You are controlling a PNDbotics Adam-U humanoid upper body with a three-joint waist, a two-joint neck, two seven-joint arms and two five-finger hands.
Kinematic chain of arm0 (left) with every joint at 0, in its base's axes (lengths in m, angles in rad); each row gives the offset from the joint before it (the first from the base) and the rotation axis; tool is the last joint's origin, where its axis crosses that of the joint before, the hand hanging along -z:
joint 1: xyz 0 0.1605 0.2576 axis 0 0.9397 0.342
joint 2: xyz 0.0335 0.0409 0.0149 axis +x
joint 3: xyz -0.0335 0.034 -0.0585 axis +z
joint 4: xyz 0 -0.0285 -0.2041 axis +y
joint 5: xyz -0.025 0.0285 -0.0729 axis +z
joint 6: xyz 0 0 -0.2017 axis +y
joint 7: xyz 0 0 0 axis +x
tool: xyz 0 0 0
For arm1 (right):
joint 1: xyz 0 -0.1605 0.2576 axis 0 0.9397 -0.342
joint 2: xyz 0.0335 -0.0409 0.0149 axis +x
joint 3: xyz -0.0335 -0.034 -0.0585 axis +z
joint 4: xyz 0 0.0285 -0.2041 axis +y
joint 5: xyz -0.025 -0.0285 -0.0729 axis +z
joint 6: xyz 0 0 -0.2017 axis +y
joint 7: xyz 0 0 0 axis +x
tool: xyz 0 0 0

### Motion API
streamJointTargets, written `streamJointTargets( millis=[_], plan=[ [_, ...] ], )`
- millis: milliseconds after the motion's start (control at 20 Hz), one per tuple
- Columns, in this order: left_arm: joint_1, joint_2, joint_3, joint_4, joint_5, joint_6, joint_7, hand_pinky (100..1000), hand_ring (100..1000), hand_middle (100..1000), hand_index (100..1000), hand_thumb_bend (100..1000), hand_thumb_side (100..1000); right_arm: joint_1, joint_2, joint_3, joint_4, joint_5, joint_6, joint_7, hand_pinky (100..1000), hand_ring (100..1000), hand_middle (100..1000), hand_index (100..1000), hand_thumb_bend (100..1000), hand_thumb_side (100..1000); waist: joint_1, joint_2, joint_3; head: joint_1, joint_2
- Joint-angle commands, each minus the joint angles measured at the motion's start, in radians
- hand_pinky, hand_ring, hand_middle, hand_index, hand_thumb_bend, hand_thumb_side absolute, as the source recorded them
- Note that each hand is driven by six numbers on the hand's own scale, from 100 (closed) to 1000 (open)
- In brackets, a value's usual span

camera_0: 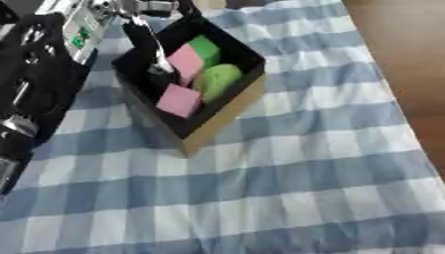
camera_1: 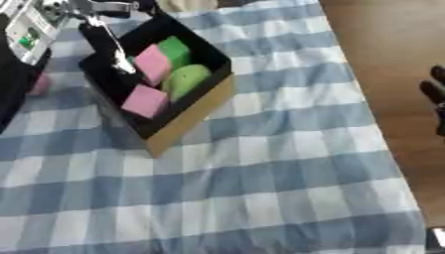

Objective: Pick up objects on the table and place them in the box.

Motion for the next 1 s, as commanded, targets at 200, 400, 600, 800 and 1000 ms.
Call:
streamJointTargets(
  millis=[200, 400, 600, 800, 1000],
  plan=[
    [-0.021, 0.025, 0.042, -0.043, -0.025, -0.1, -0.073, 930, 904, 822, 923, 653, 365, -0.004, -0.018, -0.002, -0.02, -0.005, -0.002, 0.002, 993, 1000, 435, 1000, 100, 524, 0.007, -0.023, 0.005, 0.0, -0.004],
    [-0.02, 0.069, 0.079, -0.084, -0.024, -0.054, -0.053, 918, 896, 812, 914, 641, 343, -0.001, -0.02, -0.006, -0.02, -0.006, -0.009, -0.003, 992, 1000, 436, 1000, 100, 523, 0.007, -0.024, 0.012, -0.003, 0.003],
    [-0.012, 0.12, 0.107, -0.099, -0.04, -0.02, -0.046, 912, 893, 807, 908, 656, 312, 0.003, -0.022, -0.008, -0.02, -0.008, -0.016, -0.006, 991, 1000, 436, 1000, 100, 523, 0.005, -0.025, 0.02, 0.002, 0.005],
    [0.005, 0.178, 0.122, -0.076, -0.073, -0.001, -0.042, 909, 895, 805, 905, 684, 303, 0.007, -0.022, -0.01, -0.02, -0.008, -0.021, -0.007, 991, 1000, 436, 1000, 100, 523, 0.002, -0.026, 0.028, 0.009, 0.004],
    [0.033, 0.23, 0.141, -0.039, -0.105, 0.012, -0.027, 907, 895, 806, 903, 703, 301, 0.011, -0.021, -0.011, -0.02, -0.008, -0.029, -0.008, 991, 1000, 436, 1000, 100, 523, -0.002, -0.025, 0.034, 0.009, 0.004]
  ],
)
